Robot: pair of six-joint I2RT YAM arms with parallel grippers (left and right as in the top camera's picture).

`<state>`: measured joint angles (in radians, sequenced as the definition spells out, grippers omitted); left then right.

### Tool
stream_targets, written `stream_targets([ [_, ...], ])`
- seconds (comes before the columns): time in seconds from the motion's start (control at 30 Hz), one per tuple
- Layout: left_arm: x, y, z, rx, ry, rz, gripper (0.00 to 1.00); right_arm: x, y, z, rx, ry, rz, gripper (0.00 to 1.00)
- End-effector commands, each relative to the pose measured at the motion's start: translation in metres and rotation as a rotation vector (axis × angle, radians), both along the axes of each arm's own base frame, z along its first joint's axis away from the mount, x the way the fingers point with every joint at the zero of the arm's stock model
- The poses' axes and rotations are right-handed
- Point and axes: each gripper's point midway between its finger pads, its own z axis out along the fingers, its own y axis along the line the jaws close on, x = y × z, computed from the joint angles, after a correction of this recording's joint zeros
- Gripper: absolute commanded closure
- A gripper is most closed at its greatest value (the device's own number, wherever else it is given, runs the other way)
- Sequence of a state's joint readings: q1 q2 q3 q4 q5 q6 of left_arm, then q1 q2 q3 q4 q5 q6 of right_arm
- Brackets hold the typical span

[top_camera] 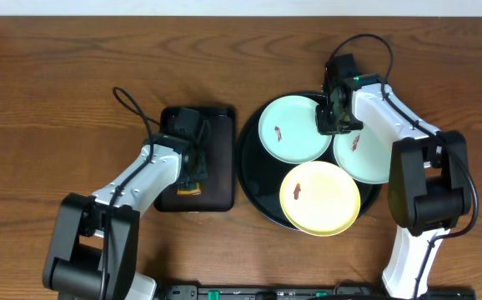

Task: Clean dirty plates on tray and stack at the side
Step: 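Lift the sponge with the left gripper above the small tray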

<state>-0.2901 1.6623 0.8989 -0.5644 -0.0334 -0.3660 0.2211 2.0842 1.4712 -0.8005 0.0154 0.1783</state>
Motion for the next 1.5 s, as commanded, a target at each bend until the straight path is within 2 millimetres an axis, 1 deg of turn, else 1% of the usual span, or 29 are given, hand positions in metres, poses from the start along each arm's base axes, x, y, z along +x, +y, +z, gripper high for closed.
stream_targets([
  [0.0, 0.000, 0.003, 0.002, 0.016, -0.016, -0.002, 0.88, -0.005, -0.001, -0.006, -0.011, 0.019, 0.003, 0.88],
  [0.03, 0.000, 0.003, 0.002, 0.016, -0.018, -0.003, 0.92, -0.005, -0.001, -0.006, -0.011, 0.019, 0.004, 0.88],
  [0.1, 0.003, 0.002, 0.005, 0.013, -0.025, -0.003, 0.93, -0.005, -0.001, -0.006, -0.012, 0.019, 0.011, 0.88],
  [0.17, 0.007, 0.001, 0.014, 0.011, -0.033, -0.003, 0.92, -0.004, -0.001, -0.006, -0.012, 0.018, 0.013, 0.88],
  [0.43, 0.031, -0.002, 0.060, 0.002, -0.165, -0.023, 0.93, -0.004, -0.001, -0.006, -0.012, 0.018, 0.013, 0.88],
  [0.53, 0.035, -0.003, 0.075, 0.000, -0.185, -0.025, 0.93, -0.004, -0.001, -0.006, -0.012, 0.018, 0.013, 0.87],
  [0.73, 0.044, -0.003, 0.111, 0.013, -0.196, -0.037, 0.93, -0.004, -0.001, -0.006, -0.011, 0.017, 0.013, 0.86],
  [0.83, 0.044, -0.003, 0.128, 0.014, -0.189, -0.036, 0.93, -0.004, -0.001, -0.006, -0.011, 0.017, 0.013, 0.86],
  [0.9, 0.041, -0.003, 0.132, 0.018, -0.176, -0.036, 0.93, -0.004, -0.001, -0.006, -0.012, 0.017, 0.013, 0.86],
  [1.0, 0.037, -0.002, 0.130, 0.025, -0.159, -0.040, 0.93, -0.004, -0.001, -0.006, -0.012, 0.017, 0.013, 0.86],
  [1.1, 0.047, 0.001, 0.130, 0.047, -0.191, -0.030, 0.93, -0.004, -0.001, -0.006, -0.011, 0.015, 0.013, 0.86],
  [1.2, 0.048, -0.008, 0.131, 0.020, -0.200, -0.042, 0.93, -0.004, -0.001, -0.006, -0.012, 0.018, 0.013, 0.86],
  [1.27, 0.058, -0.011, 0.133, 0.032, -0.251, -0.043, 0.93, -0.004, -0.001, -0.006, -0.012, 0.017, 0.013, 0.86],
  [1.33, 0.061, -0.017, 0.136, 0.024, -0.272, -0.060, 0.93, -0.004, -0.001, -0.006, -0.012, 0.017, 0.013, 0.86],
  [1.37, 0.062, -0.012, 0.140, 0.068, -0.287, -0.072, 0.93, -0.004, -0.001, -0.006, -0.012, 0.018, 0.013, 0.86],
  [1.43, 0.066, 0.016, 0.149, 0.217, -0.333, 0.009, 0.93, -0.004, -0.001, -0.006, -0.011, 0.018, 0.013, 0.86],
  [1.47, 0.068, 0.023, 0.151, 0.238, -0.349, 0.043, 0.92, -0.004, -0.001, -0.006, -0.011, 0.017, 0.013, 0.86],
])
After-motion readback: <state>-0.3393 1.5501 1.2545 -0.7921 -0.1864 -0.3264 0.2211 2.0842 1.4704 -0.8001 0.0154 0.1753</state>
